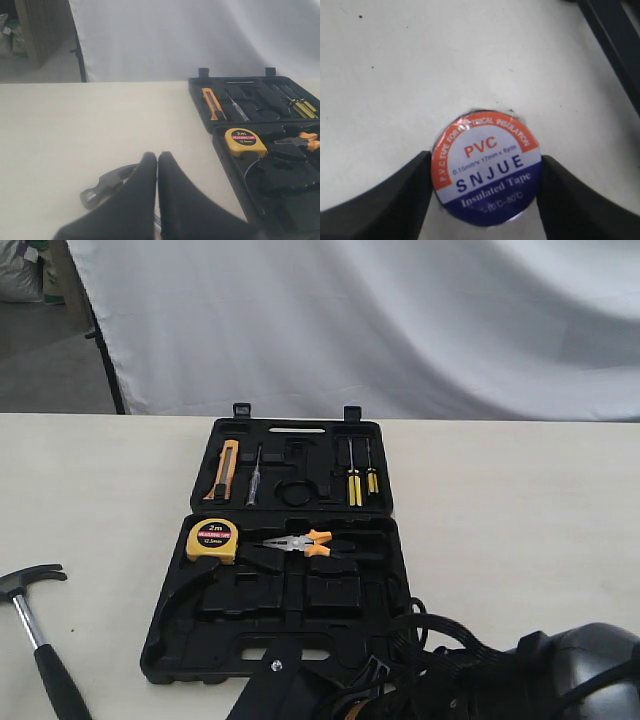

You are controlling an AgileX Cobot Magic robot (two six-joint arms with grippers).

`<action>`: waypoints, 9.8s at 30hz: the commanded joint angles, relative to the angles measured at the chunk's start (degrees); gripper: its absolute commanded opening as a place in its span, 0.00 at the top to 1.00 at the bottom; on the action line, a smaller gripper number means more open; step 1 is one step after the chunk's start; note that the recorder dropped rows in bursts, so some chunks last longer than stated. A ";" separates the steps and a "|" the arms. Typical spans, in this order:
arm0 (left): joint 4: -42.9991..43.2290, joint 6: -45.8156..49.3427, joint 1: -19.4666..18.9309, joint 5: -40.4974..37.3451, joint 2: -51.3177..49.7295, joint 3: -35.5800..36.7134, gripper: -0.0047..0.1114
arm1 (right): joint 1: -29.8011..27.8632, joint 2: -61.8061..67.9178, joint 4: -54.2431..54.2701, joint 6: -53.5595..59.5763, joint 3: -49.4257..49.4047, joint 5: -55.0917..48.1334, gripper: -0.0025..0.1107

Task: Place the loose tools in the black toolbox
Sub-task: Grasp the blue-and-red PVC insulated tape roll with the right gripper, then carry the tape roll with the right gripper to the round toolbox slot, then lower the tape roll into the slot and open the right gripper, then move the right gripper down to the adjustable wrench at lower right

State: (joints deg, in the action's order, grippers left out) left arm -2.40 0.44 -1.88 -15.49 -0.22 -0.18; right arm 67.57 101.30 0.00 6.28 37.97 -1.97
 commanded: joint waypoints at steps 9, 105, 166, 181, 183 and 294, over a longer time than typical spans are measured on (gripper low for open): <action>0.29 -0.44 0.48 0.09 0.22 0.18 0.95 | -0.12 0.22 -0.48 0.69 -0.06 -0.14 0.98; 0.29 -0.44 0.48 0.09 0.22 0.18 0.95 | -28.10 38.43 0.60 -5.40 70.57 -24.26 0.98; 0.29 -0.44 0.48 0.09 0.22 0.18 0.95 | -27.42 39.49 0.00 -6.28 70.57 -23.91 0.98; 0.29 -0.44 0.48 0.09 0.22 0.18 0.95 | -27.42 35.92 0.00 -6.86 70.57 -24.04 0.98; 0.29 -0.44 0.48 0.09 0.22 0.18 0.95 | -27.42 34.21 0.00 -6.86 70.57 -23.66 0.98; 0.29 -0.44 0.48 0.09 0.22 0.18 0.95 | -16.63 -5.02 -10.43 9.19 23.29 -58.27 0.98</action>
State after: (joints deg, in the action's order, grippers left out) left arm -2.40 0.44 -1.88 -15.49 -0.22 -0.18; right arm 50.15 96.80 -9.73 16.61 61.47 -61.16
